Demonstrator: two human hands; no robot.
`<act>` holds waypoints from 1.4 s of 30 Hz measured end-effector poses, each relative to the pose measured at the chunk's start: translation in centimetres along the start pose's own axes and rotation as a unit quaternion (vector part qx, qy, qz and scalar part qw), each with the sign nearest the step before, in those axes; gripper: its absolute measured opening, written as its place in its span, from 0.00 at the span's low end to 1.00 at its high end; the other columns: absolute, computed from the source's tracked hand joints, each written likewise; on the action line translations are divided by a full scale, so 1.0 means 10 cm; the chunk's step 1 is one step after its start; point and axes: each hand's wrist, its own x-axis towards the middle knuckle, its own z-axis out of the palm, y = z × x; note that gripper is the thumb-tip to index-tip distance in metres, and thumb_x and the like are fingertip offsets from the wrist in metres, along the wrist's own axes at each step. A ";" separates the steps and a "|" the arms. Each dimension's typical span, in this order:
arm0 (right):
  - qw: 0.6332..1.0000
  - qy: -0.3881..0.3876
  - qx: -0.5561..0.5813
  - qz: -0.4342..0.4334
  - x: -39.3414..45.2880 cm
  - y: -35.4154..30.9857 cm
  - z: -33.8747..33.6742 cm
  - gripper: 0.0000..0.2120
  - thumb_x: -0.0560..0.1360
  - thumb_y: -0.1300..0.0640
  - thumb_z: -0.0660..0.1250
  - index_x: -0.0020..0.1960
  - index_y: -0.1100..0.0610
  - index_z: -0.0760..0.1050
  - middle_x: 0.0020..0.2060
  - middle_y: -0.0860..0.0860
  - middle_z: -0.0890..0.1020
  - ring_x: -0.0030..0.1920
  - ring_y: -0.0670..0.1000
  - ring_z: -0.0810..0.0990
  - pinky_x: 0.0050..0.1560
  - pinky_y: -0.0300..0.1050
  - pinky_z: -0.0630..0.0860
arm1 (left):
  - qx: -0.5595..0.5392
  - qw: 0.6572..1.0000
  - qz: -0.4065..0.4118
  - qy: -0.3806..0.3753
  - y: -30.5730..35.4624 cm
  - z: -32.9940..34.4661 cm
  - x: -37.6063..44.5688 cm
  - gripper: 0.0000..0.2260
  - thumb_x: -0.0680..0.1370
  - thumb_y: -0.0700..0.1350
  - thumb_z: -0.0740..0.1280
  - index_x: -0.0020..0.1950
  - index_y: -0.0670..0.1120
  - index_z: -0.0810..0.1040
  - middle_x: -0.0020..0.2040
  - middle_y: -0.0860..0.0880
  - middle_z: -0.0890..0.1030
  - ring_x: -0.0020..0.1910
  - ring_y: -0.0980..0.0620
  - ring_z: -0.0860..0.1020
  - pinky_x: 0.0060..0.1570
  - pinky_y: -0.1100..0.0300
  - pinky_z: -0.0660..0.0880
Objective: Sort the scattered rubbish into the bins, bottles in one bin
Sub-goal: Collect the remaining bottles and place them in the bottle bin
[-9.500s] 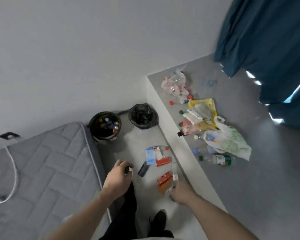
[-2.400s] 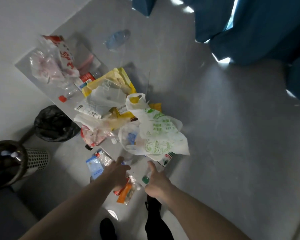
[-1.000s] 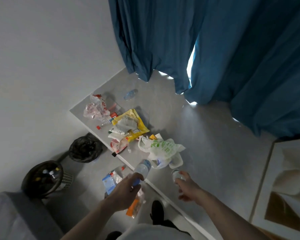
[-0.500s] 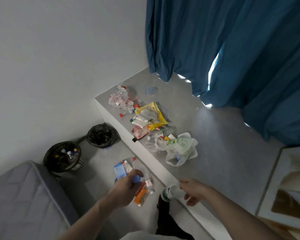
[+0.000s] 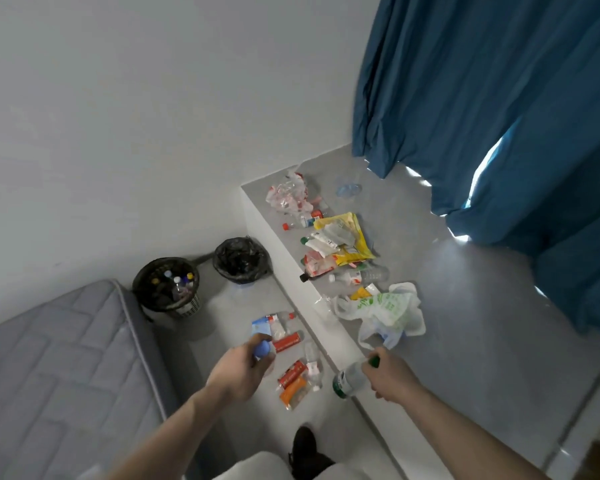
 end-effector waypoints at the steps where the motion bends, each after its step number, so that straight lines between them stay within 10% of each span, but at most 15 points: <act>1: 1.000 0.005 -0.007 -0.011 0.05 -0.02 -0.02 0.17 0.74 0.44 0.62 0.59 0.51 0.69 0.47 0.52 0.82 0.44 0.54 0.84 0.48 0.52 0.83 | 0.012 1.000 -0.004 0.012 -0.02 -0.03 0.01 0.17 0.79 0.67 0.58 0.63 0.61 0.70 0.44 0.55 0.84 0.41 0.56 0.82 0.46 0.53 0.79; 12: 0.991 -0.018 -0.094 -0.093 0.47 -0.45 -0.03 0.20 0.70 0.37 0.61 0.55 0.50 0.67 0.43 0.50 0.82 0.42 0.52 0.84 0.45 0.53 0.83 | 0.011 0.989 -0.092 0.115 -0.25 -0.23 0.01 0.15 0.80 0.61 0.63 0.63 0.57 0.74 0.44 0.53 0.83 0.41 0.52 0.81 0.45 0.54 0.78; 17: 0.978 0.012 -0.154 -0.141 0.34 -0.97 -0.05 0.15 0.78 0.41 0.64 0.56 0.50 0.69 0.41 0.46 0.77 0.36 0.45 0.74 0.31 0.41 0.65 | 0.014 0.982 -0.121 0.147 -0.40 -0.44 0.02 0.16 0.79 0.62 0.64 0.63 0.57 0.76 0.43 0.53 0.84 0.42 0.52 0.82 0.46 0.54 0.78; 42: 0.969 0.065 -0.104 -0.216 0.91 -3.46 0.55 0.14 0.71 0.37 0.62 0.49 0.45 0.66 0.43 0.49 0.81 0.43 0.55 0.80 0.46 0.53 0.80 | 0.010 0.976 -0.146 0.159 -1.89 -2.46 0.92 0.12 0.78 0.61 0.65 0.53 0.55 0.69 0.40 0.55 0.80 0.38 0.54 0.79 0.41 0.52 0.76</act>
